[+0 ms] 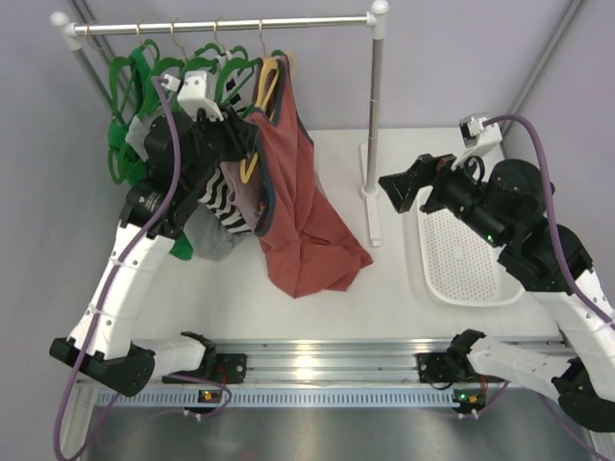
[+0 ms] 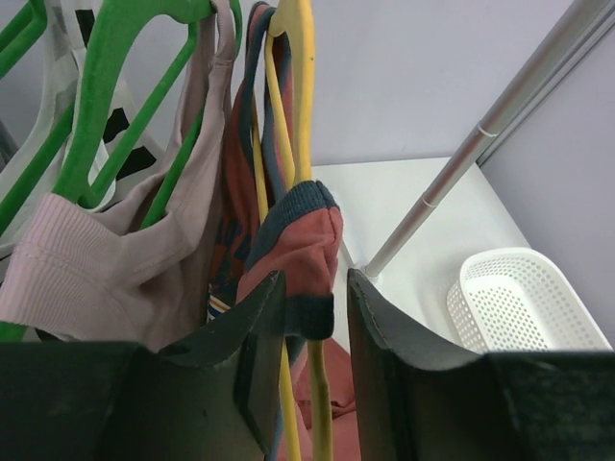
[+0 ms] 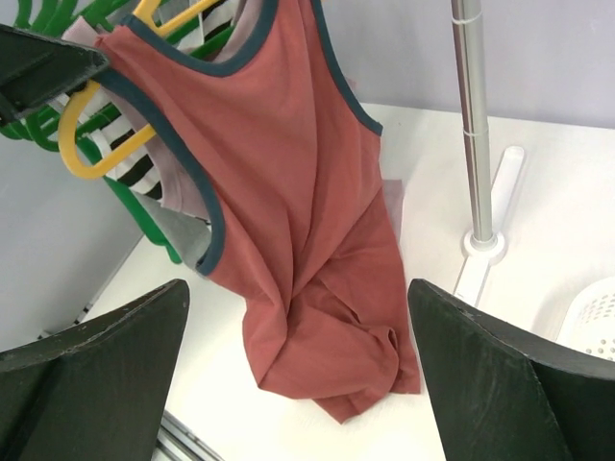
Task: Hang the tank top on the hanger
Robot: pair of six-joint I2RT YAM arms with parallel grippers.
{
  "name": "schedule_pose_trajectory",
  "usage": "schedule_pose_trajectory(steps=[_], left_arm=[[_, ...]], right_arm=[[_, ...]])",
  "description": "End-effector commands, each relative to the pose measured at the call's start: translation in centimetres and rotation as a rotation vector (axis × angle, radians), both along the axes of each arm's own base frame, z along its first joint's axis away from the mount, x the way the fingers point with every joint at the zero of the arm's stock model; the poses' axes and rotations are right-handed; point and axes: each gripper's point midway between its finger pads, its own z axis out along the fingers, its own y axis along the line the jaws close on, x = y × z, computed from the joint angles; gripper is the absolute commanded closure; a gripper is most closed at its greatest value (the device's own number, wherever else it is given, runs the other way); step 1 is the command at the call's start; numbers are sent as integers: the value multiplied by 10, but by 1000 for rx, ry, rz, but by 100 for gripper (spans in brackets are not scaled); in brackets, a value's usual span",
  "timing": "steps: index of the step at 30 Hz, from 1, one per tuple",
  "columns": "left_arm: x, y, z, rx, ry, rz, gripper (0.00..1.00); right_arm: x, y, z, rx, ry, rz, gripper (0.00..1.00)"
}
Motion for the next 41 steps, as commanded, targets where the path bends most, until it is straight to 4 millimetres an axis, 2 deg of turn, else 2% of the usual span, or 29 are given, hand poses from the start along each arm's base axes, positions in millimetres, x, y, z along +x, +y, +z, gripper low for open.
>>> schedule_pose_trajectory(steps=[1,8,13,14,16,18,22,23,25,26,27,28,29,31,32,35,41], left_arm=[[-13,7,24,-25,-71,-3,63],[-40,15,27,-9,-63,-19,59],[-73,21,26,-14,-63,-61,59],[-77,22,25,-13,-59,-66,59],[-93,22,19,-6,-40,-100,59],[-107,25,12,-6,-33,-114,59],[-132,31,-14,5,17,-136,59],[-135,31,-29,12,45,-142,59],[-150,35,-35,3,43,-151,59],[-152,34,-51,10,75,-163,59],[-159,37,-55,7,68,-163,59],[-162,38,-60,3,77,-162,59],[-162,38,-78,12,111,-161,59],[-172,40,-88,-1,116,-167,59],[-172,40,-104,5,150,-166,59],[-177,41,-119,-1,173,-170,59],[-181,42,-126,12,184,-172,59]], right_arm=[[0,-1,7,27,-23,-1,4],[-2,-3,-7,26,-3,-6,0],[-5,-5,-22,28,16,-7,0],[-5,-4,-31,18,33,-6,0],[-8,-6,-36,21,39,-6,0],[-8,-7,-53,6,63,-8,0],[-15,-19,-75,-2,90,-43,0],[-14,-22,-88,-17,110,-66,0],[-18,-30,-96,-18,118,-89,0],[-19,-33,-106,-28,134,-101,0],[-19,-37,-109,-29,134,-116,0],[-22,-40,-111,-25,134,-123,0],[-22,-41,-120,-38,147,-126,0],[-25,-43,-125,-35,152,-129,0],[-25,-44,-132,-41,162,-136,0],[-26,-47,-139,-47,170,-143,0],[-26,-48,-141,-44,164,-149,0]])
